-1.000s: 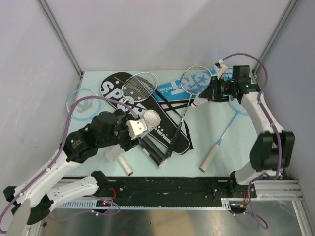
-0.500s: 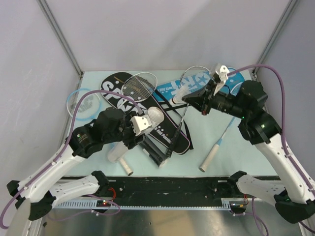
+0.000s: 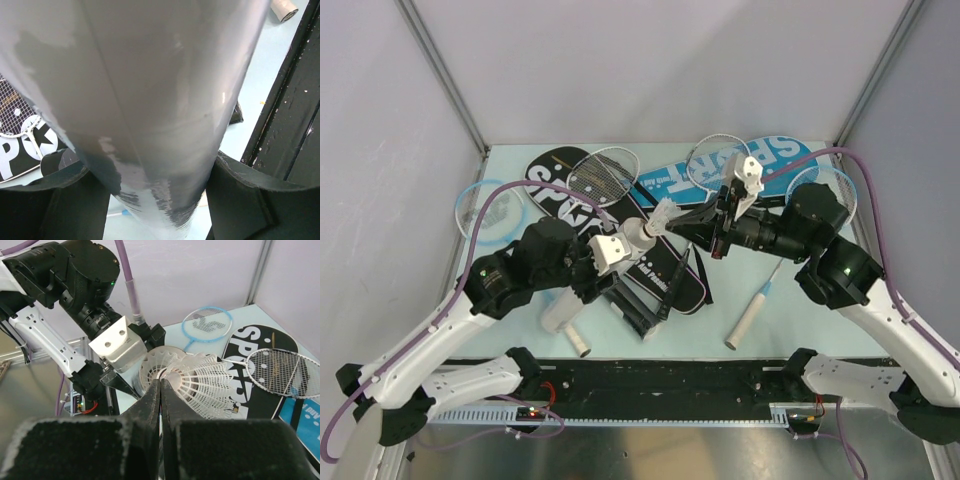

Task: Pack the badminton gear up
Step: Place the shuttlecock at the shuttle tube.

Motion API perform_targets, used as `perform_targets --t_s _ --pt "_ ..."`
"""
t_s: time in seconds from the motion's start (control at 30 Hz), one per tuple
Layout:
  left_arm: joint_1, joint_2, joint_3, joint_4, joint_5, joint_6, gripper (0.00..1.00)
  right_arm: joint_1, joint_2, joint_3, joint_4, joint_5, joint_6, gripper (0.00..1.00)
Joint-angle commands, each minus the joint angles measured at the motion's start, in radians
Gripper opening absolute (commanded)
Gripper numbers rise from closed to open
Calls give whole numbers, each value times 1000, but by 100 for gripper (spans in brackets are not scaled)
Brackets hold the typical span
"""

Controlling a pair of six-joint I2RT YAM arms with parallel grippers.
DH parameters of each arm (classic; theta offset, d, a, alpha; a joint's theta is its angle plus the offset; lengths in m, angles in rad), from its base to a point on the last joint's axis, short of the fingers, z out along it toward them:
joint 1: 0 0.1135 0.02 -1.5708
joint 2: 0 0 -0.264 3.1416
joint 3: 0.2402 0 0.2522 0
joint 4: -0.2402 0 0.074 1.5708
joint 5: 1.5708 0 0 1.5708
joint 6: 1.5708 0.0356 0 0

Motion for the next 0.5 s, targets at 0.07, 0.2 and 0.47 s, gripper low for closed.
perform_targets --t_s 0.07,0.2,0.47 --pt "-2 -11 54 50 23 -7 40 37 28 3 64 15 -18 0" --pt "-1 -14 55 49 33 -4 39 41 58 3 69 -10 -17 0" --pt "-1 -14 54 49 42 7 39 52 159 3 104 -100 -1 0"
